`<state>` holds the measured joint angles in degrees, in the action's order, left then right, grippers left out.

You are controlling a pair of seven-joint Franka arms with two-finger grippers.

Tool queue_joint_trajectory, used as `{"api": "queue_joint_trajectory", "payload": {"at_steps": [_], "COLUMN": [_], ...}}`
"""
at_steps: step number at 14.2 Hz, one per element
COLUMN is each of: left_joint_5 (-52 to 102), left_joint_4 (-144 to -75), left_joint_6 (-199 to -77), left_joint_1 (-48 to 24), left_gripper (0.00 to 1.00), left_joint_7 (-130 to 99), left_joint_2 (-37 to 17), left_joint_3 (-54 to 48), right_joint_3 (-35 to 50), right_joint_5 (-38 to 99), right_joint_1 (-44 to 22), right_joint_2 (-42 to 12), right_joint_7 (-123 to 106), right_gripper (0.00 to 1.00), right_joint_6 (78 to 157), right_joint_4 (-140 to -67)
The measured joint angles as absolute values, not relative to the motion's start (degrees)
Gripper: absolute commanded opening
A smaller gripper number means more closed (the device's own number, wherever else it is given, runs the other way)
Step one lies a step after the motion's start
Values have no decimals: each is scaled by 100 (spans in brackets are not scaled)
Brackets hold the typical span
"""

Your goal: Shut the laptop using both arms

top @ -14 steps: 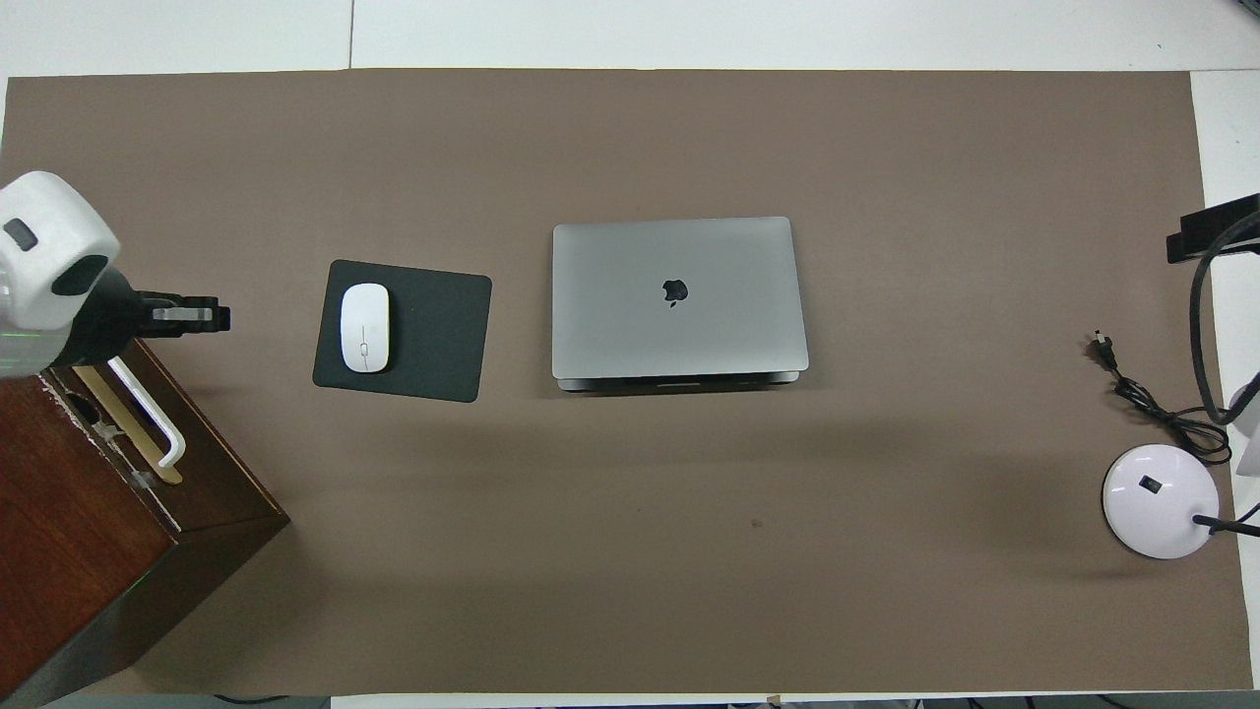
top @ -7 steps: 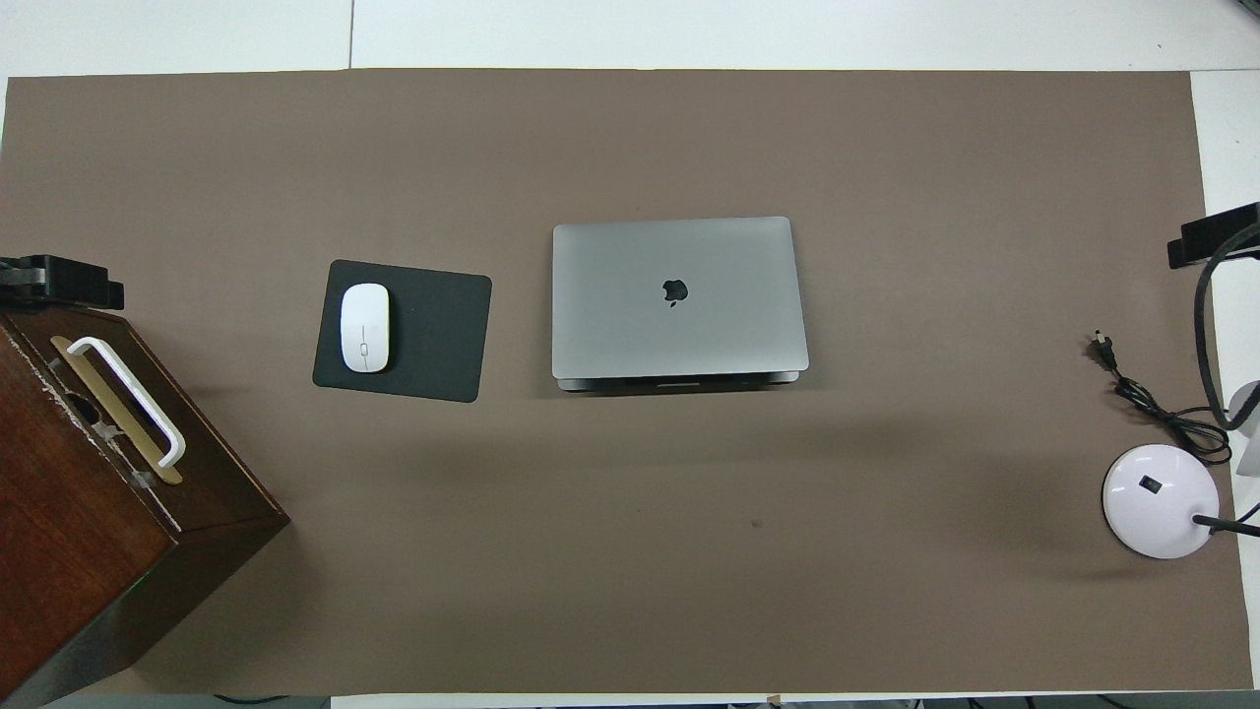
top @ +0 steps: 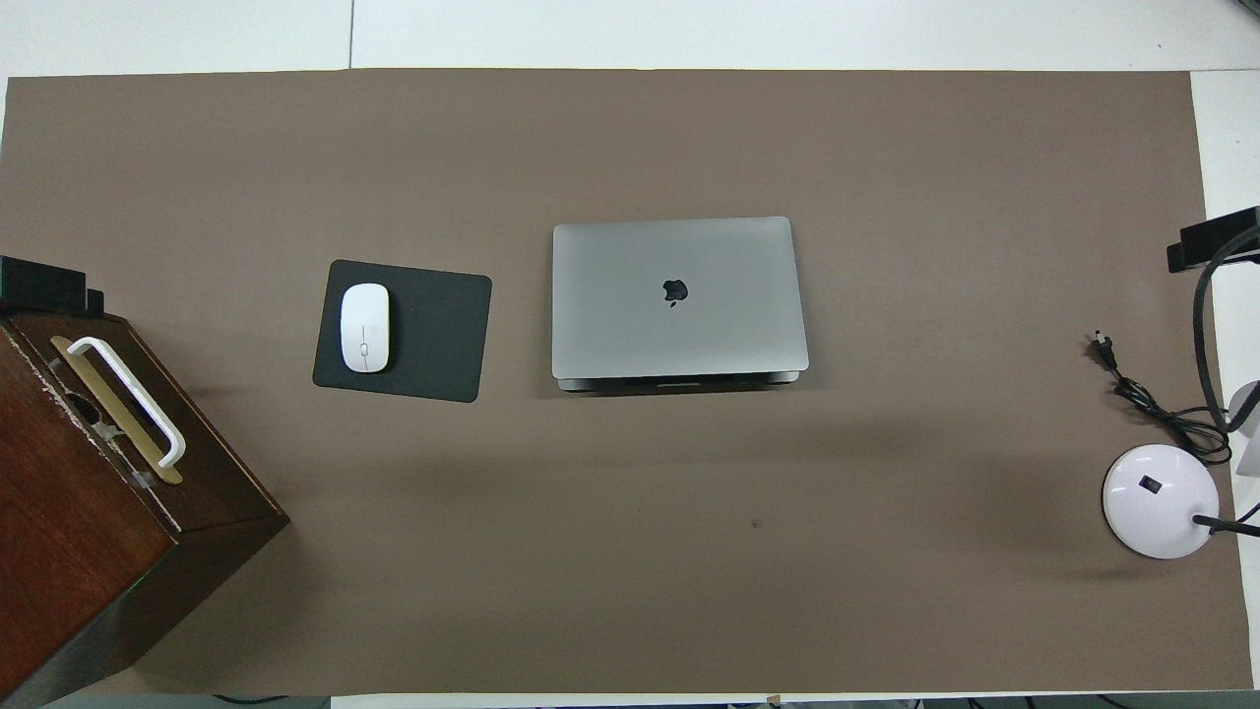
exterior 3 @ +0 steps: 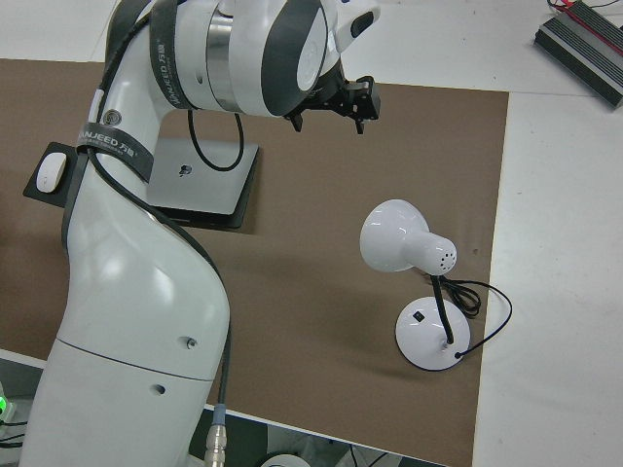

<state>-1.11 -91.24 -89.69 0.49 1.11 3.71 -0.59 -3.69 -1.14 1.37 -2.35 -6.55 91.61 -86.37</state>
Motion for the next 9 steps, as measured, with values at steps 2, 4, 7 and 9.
{"api": "queue_joint_trajectory", "payload": {"at_steps": [2,4,7,9], "left_joint_5": [-148,-150,-150,-150], "left_joint_4": [-9122,-9122,-9123,-9127], "left_joint_6": [-8921,-8898,-8878,-8878], "left_joint_1": [67,82,105,116], "left_gripper": [100,100,100,100], "left_joint_7": [111,111,111,112], "left_joint_2": [371,371,367,359], "left_joint_3": [-59,-61,-69,-78], "right_joint_3": [-365,-363,-363,-365], "right_joint_5": [-114,-114,-114,-114], "right_joint_1": [107,107,107,108], "right_joint_2": [-236,-257,-299,-325], "right_joint_7": [-655,-655,-655,-655], "right_gripper": [100,100,100,100], "right_joint_6": [9166,9194,9237,9253], "right_joint_4": [-8637,-8637,-8637,-8637]}}
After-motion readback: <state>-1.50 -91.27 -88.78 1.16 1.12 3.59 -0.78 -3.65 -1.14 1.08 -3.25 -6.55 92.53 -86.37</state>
